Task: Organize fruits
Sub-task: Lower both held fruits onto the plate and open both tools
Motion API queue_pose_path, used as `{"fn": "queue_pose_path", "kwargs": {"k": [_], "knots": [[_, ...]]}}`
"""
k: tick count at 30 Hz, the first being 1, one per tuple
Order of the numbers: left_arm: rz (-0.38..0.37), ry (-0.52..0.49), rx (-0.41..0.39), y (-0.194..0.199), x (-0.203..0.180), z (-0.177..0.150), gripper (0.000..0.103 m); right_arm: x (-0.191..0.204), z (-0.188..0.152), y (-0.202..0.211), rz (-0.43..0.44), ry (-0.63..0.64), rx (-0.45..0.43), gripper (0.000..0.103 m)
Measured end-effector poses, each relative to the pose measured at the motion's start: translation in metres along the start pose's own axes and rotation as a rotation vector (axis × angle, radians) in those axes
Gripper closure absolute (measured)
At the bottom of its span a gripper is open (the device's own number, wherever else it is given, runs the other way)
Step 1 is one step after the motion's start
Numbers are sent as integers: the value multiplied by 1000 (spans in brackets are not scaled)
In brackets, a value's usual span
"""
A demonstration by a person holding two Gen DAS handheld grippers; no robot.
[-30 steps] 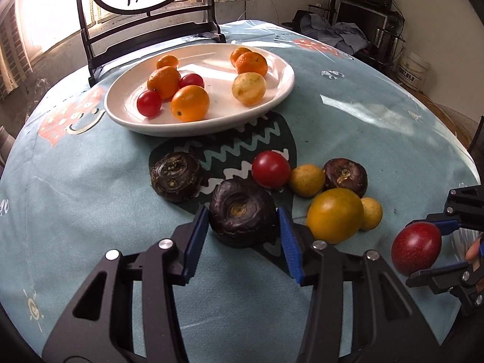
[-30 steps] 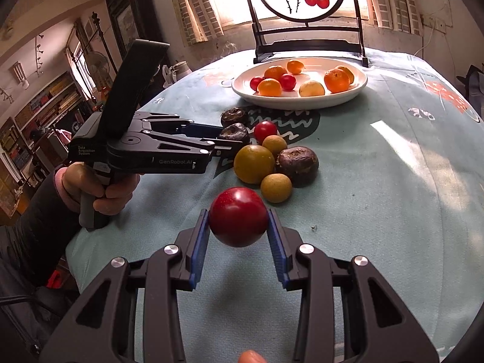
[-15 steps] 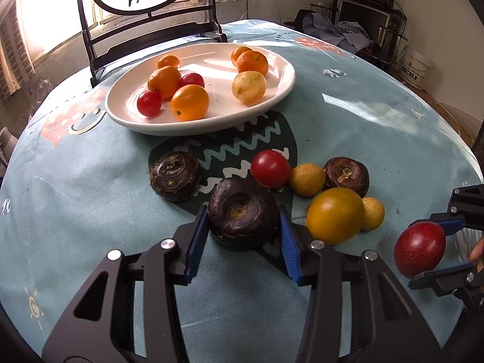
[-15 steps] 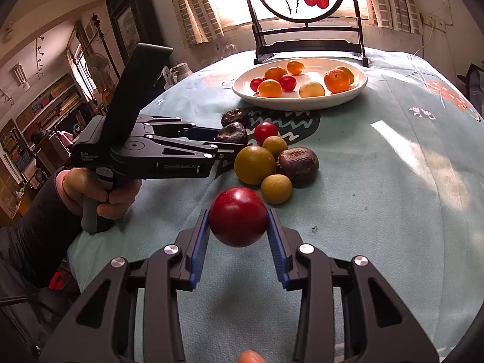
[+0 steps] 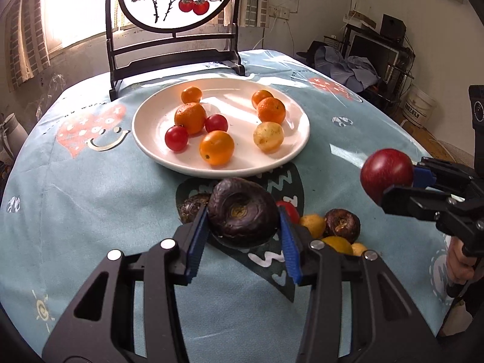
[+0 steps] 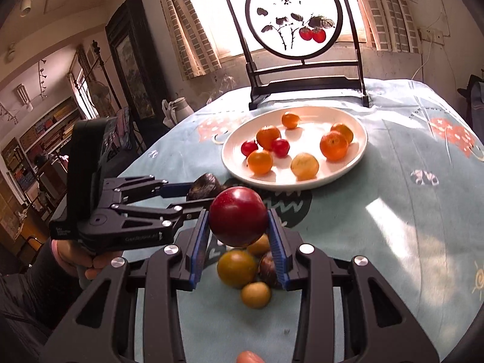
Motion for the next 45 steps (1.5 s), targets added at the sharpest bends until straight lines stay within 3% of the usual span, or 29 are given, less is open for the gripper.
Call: {"fn": "queue_pose_path", "kwargs": {"k": [7, 16, 20, 22, 23, 24, 25, 26, 30, 31, 37, 45], "knots": [[55, 75, -20, -19, 32, 47, 57, -38, 60, -49, -100, -51, -91, 63], [157, 168, -27, -69, 85, 105, 57, -54, 92, -128, -177, 6, -20, 63], [139, 210, 15, -92, 106, 112, 57, -58, 95, -150, -172, 25, 44, 63], [142, 216, 32, -100, 110, 111, 57, -57, 93, -155, -174, 42, 65, 63], [144, 221, 40, -101, 111, 109, 56, -57, 93, -157, -171, 47, 72, 59], [148, 229, 41, -101, 112, 108, 53, -56, 93, -155, -165, 47, 74, 44], [155, 236, 37, -99, 112, 108, 35, -55, 94, -152, -167, 45, 70, 36], [167, 242, 19, -93, 112, 108, 20, -54, 94, -147, -176, 41, 55, 35], [194, 240, -26, -66, 104, 107, 11, -45, 95, -124, -177, 46, 32, 35], [200, 244, -30, -59, 102, 105, 3, -43, 93, -119, -184, 42, 34, 35], [194, 260, -54, -26, 79, 69, 2, -38, 61, -86, -171, -1, 89, 35], [243, 215, -32, -4, 50, 8, 2, -30, 0, -50, -127, 46, 146, 35]]}}
Point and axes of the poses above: each gripper's, at about its wrist camera, not at the fingertips, and y roughly against the way its jaws point, x to its left, z to its top, the point moved 2 cm from there along -y, roughly the way its jaws point, and after that the axes turned 5 degrees about -y, right-handed, at the moved point
